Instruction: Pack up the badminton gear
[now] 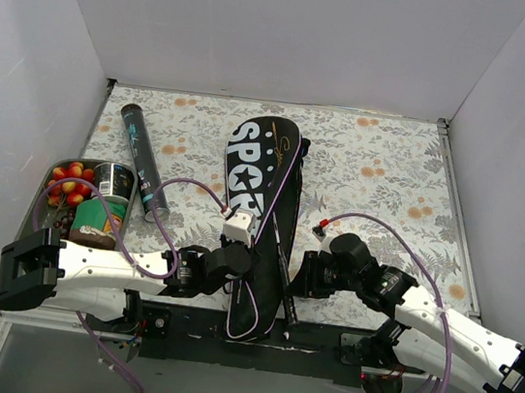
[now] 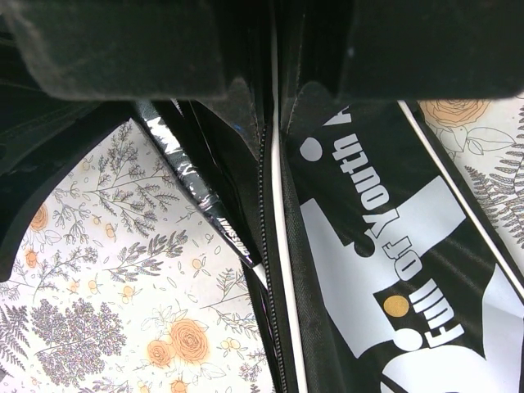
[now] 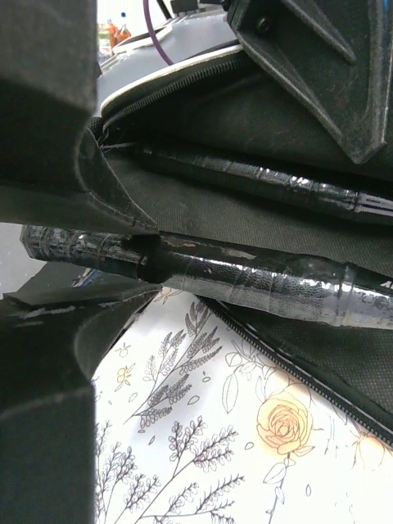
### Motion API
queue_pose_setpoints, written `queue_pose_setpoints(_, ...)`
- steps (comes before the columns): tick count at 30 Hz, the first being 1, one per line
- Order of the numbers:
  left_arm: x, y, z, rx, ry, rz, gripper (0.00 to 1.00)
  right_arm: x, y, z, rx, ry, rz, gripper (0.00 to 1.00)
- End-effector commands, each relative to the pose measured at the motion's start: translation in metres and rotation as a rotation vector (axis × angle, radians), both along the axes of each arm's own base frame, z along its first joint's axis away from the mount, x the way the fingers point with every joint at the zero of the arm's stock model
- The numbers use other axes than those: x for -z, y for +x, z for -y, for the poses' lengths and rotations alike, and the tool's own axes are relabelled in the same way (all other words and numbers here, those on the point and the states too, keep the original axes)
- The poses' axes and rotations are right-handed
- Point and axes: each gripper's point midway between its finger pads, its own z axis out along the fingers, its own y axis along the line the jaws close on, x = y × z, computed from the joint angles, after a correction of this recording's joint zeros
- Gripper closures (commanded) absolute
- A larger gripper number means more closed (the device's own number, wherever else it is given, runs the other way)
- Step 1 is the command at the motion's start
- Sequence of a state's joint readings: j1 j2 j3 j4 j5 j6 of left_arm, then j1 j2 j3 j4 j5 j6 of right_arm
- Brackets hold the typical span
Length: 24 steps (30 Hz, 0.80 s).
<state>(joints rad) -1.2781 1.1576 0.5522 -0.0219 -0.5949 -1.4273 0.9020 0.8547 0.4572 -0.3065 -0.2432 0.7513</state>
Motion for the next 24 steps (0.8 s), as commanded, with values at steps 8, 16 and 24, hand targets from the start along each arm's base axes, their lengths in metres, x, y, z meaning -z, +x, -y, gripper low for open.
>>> queue_pose_setpoints(8, -0.036, 0.011, 0.015, -0.025, -0.099, 0.067, 1.0, -0.014, -0.009, -0.018, -0.031, 0.137, -0.038, 0.86)
queue_pose_setpoints(16, -0.037, 0.01, 0.016, -0.02, -0.098, 0.067, 1.0, -0.015, -0.003, -0.013, -0.004, 0.096, -0.007, 0.5)
queue_pose_setpoints(24, -0.035, 0.01, 0.018, -0.016, -0.098, 0.064, 1.0, -0.017, -0.007, -0.018, -0.011, 0.145, -0.032, 0.48)
